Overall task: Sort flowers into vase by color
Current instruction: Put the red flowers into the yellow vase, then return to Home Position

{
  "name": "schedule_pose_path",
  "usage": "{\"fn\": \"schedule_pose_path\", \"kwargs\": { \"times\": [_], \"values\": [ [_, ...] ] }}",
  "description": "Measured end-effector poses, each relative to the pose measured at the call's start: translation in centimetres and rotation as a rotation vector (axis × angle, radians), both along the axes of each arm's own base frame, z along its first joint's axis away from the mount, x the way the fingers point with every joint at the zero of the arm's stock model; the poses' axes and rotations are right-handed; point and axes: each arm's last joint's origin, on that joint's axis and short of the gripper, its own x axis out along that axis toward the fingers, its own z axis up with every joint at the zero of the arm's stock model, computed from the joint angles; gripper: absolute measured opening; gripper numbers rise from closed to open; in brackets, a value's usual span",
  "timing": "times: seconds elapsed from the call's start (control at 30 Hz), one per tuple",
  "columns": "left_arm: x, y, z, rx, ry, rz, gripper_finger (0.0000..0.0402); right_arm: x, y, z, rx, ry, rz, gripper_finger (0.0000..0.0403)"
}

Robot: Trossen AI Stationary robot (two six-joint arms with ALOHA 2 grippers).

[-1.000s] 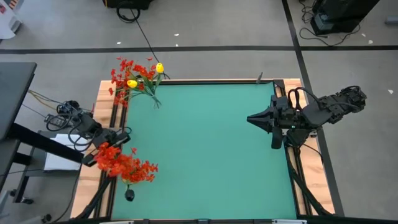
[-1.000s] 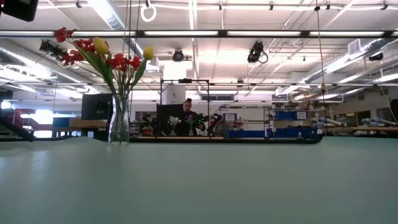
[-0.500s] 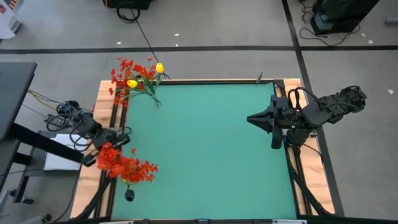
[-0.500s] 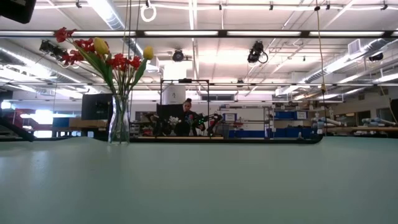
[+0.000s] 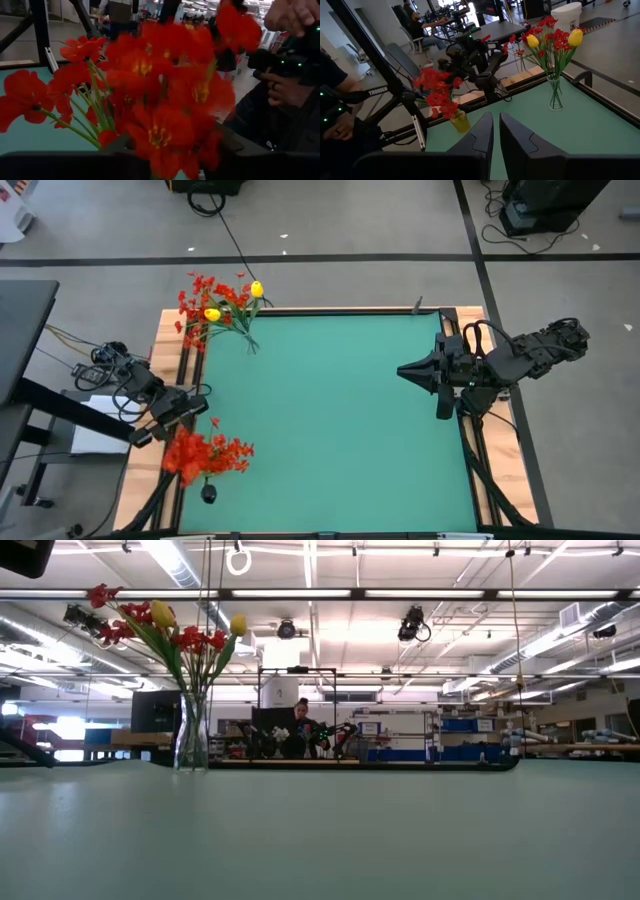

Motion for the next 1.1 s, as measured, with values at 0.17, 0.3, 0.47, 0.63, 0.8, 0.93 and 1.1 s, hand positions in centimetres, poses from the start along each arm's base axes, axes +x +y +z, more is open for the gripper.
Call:
{"fn": "schedule_pose_path", "kwargs": {
  "times": [0.17, 0.3, 0.47, 0.63, 0.8, 0.93, 1.1],
  "values": [
    [-0.1, 0.0, 0.2, -0.012, -0.009, -0.019, 0.0172, 0.0, 0.0, 0.0, 0.000, 0.000, 0.000, 0.0041],
    [-0.5, 0.2, 1.0, -0.020, -0.030, -0.055, 0.0208, 0.0, 0.0, 0.0, 0.000, 0.000, 0.000, 0.0042],
    [-1.4, 0.8, 2.1, 0.027, -0.051, -0.053, 0.0252, 0.0, 0.0, 0.0, 0.000, 0.000, 0.000, 0.0042],
    [-1.4, 0.9, 2.0, 0.027, -0.045, -0.041, 0.0296, 0.0, 0.0, 0.0, 0.000, 0.000, 0.000, 0.0041],
    [-2.1, 1.4, 3.4, 0.002, -0.081, -0.038, 0.0334, 0.0, 0.0, 0.0, 0.000, 0.000, 0.000, 0.0041],
    [-3.0, 2.3, 4.9, 0.012, -0.126, 0.025, 0.0345, 0.0, 0.0, 0.0, 0.000, 0.000, 0.000, 0.0042],
    [-3.8, 3.9, 6.8, 0.007, -0.129, 0.343, 0.0345, 0.0, 0.0, 0.0, 0.000, 0.000, 0.000, 0.0042]
  ]
}}
